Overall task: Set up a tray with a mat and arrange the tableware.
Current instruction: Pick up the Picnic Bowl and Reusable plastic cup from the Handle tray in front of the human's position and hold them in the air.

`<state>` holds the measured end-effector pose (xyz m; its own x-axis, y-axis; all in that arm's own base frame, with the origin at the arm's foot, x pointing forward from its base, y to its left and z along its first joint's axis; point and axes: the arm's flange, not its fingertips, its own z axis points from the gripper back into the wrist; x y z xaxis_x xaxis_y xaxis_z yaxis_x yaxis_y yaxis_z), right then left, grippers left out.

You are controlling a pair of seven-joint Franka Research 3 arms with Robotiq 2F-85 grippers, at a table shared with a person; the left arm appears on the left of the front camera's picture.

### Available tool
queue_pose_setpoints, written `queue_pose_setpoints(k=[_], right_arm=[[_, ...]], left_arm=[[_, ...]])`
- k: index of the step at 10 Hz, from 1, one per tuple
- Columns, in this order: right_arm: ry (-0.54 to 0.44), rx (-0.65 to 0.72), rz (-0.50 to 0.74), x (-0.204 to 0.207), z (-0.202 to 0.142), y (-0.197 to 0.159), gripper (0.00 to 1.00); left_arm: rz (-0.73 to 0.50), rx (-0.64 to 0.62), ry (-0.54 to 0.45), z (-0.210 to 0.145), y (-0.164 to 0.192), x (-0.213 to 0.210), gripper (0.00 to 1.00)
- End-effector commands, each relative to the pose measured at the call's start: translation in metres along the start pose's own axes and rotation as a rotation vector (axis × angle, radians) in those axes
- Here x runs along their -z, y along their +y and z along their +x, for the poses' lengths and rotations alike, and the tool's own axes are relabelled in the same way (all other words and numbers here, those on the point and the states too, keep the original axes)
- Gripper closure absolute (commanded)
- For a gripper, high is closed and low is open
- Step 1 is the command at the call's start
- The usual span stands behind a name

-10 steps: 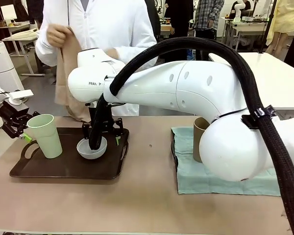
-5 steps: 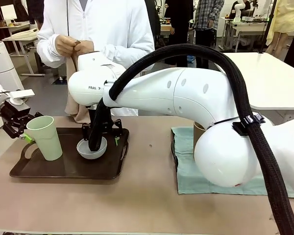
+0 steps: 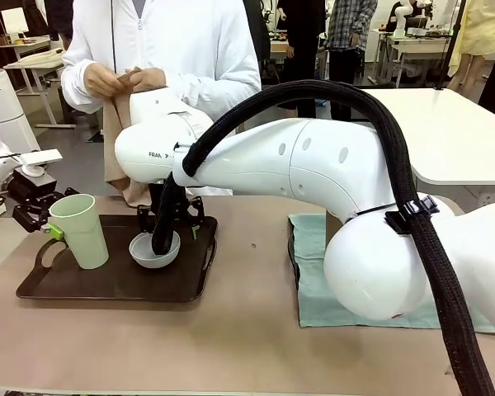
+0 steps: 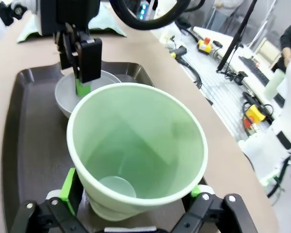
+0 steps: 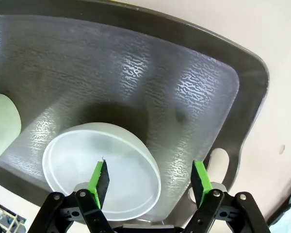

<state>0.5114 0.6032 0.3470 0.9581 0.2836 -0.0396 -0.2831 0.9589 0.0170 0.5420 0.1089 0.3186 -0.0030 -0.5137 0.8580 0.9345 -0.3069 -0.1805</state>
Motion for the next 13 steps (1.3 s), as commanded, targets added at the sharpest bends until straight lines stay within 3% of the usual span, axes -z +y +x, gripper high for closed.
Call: queue_pose_setpoints(k=[1, 2, 3, 4, 5, 8, 9, 10, 11, 12, 13], right_arm=[[-0.039, -0.027, -0.018, -0.0039, 0.0227, 0.0135, 0.12], [-0.036, -0.046, -0.027, -0.0015, 0.0228, 0.0120, 0.18], [-0.034, -0.053, -0.028, -0.0007, 0.0227, 0.0119, 0.72], [-0.034, -0.054, -0.028, -0.0007, 0.0229, 0.0119, 0.78], [-0.032, -0.054, -0.028, -0.0006, 0.0229, 0.0123, 1.00], [-0.032, -0.055, -0.031, -0.0001, 0.0231, 0.0128, 1.00], [-0.034, -0.055, -0.031, 0.0000, 0.0231, 0.0126, 1.00], [-0.035, -0.054, -0.030, 0.0000, 0.0234, 0.0125, 1.00], [-0.038, -0.054, -0.030, -0.0002, 0.0237, 0.0123, 1.00], [-0.040, -0.052, -0.027, -0.0006, 0.0243, 0.0113, 1.00], [-0.041, -0.051, -0.023, -0.0011, 0.0246, 0.0108, 1.00]], left_arm=[[0.004, 0.030, -0.026, 0.0026, -0.0001, 0.0045, 0.00], [0.013, 0.031, -0.030, 0.0026, -0.0002, 0.0061, 0.00], [0.009, 0.039, -0.032, 0.0021, -0.0009, 0.0053, 0.40], [0.010, 0.043, -0.033, 0.0034, -0.0018, 0.0068, 0.56], [0.010, 0.042, -0.033, 0.0044, -0.0022, 0.0085, 0.97], [0.013, 0.042, -0.034, 0.0060, -0.0026, 0.0113, 1.00], [0.012, 0.042, -0.032, 0.0060, -0.0026, 0.0122, 0.67], [0.012, 0.039, -0.029, 0.0060, -0.0020, 0.0123, 0.67], [0.012, 0.036, -0.028, 0.0060, -0.0018, 0.0128, 1.00], [0.012, 0.036, -0.028, 0.0060, -0.0017, 0.0126, 0.68], [0.013, 0.035, -0.025, 0.0067, -0.0019, 0.0122, 1.00]])
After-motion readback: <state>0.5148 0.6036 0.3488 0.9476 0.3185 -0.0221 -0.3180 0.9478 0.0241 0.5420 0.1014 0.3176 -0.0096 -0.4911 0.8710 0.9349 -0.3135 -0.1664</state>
